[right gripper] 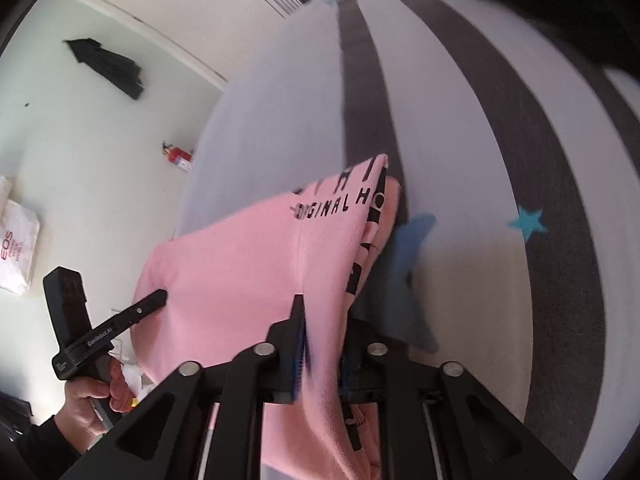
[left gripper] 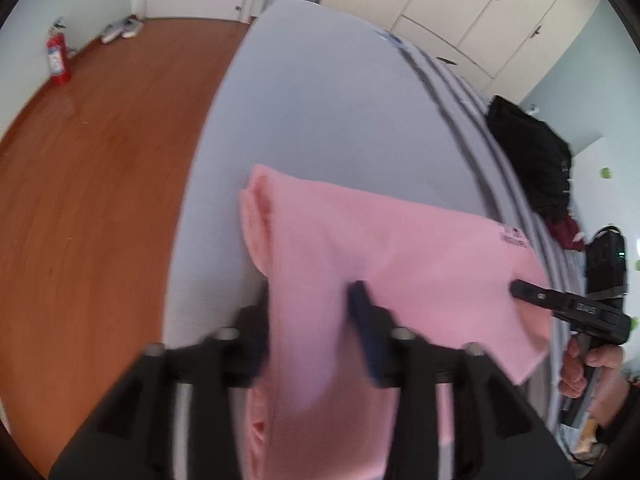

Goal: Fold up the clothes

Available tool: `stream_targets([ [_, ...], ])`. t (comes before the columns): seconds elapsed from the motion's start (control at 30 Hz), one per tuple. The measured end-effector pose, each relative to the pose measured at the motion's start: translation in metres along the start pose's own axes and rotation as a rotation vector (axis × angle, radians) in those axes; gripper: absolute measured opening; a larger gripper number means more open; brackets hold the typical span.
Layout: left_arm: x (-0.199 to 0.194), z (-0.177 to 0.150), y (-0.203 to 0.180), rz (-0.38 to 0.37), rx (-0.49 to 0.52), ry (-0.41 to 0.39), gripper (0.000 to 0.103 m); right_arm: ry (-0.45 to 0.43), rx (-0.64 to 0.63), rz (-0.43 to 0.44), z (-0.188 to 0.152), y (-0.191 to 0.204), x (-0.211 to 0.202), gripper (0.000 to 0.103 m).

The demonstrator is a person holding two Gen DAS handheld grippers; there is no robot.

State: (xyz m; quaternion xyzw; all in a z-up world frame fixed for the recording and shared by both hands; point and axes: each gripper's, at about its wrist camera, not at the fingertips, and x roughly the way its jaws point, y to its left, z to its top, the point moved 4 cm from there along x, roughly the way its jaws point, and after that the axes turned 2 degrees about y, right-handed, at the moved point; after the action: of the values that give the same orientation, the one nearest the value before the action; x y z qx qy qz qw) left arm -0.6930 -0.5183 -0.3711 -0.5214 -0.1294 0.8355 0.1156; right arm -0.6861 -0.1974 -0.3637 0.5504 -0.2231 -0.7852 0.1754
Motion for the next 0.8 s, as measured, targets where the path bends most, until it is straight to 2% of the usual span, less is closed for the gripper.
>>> stream_targets([
  [0.03,-0.003,-0.001,0.005,0.012,-0.016,-0.012,0.061,0.004,-0.001,-0.005,0.001,-0.003,0.001,0.023],
  [0.1,-0.012,-0.004,0.016,0.028,-0.045,-0.036,0.064,-0.006,-0.020,-0.011,0.003,-0.006,-0.006,0.025],
  [0.27,-0.035,-0.008,0.020,0.152,0.023,-0.099,0.064,-0.053,-0.058,-0.071,0.003,-0.027,-0.031,0.033],
  [0.33,-0.044,-0.007,0.021,0.242,0.041,-0.121,0.055,-0.078,-0.071,-0.114,0.002,-0.033,-0.039,0.033],
  [0.4,-0.053,-0.005,0.019,0.330,0.068,-0.146,0.017,-0.129,-0.090,-0.217,0.001,-0.035,-0.050,0.033],
  [0.43,-0.057,-0.002,0.011,0.346,0.097,-0.168,0.012,-0.152,-0.107,-0.280,0.001,-0.033,-0.055,0.030],
  [0.47,-0.061,0.001,0.004,0.363,0.126,-0.190,0.007,-0.174,-0.127,-0.336,0.002,-0.029,-0.058,0.020],
  [0.53,-0.065,0.006,-0.017,0.337,0.175,-0.227,0.006,-0.218,-0.195,-0.397,0.004,-0.009,-0.061,0.011],
  [0.67,-0.053,0.015,-0.059,0.187,0.213,-0.246,0.006,-0.214,-0.299,-0.332,0.007,0.045,-0.035,0.011],
  [0.73,-0.037,0.018,-0.069,0.145,0.205,-0.220,0.006,-0.202,-0.304,-0.280,0.009,0.062,-0.019,0.011],
  [0.8,-0.014,0.022,-0.072,0.135,0.180,-0.180,0.006,-0.190,-0.263,-0.224,0.012,0.067,-0.004,0.011],
])
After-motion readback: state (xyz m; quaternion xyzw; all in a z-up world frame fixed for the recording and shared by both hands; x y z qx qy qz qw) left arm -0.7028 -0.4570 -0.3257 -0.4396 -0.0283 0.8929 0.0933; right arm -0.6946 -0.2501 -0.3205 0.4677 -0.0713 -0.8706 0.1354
